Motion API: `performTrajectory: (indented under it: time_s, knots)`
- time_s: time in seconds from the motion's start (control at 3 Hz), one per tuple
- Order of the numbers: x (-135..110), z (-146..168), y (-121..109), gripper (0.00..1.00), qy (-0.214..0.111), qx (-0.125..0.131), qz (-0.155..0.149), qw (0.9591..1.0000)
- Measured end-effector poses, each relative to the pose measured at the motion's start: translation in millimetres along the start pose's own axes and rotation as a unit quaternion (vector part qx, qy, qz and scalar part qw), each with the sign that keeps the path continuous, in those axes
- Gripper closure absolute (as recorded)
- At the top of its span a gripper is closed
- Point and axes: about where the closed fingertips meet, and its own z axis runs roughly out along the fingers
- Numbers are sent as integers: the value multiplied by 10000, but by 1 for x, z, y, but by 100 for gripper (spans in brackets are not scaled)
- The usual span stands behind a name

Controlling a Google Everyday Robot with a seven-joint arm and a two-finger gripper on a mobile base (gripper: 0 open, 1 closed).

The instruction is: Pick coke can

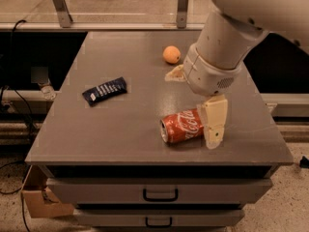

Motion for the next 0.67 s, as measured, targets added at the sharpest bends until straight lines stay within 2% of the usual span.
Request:
performTrajectory:
  time_s: [0.33, 0.67]
  knots:
    - [9, 17, 4, 0, -12, -216, -95, 9997]
    - [18, 29, 11, 0, -132, -381, 8, 9992]
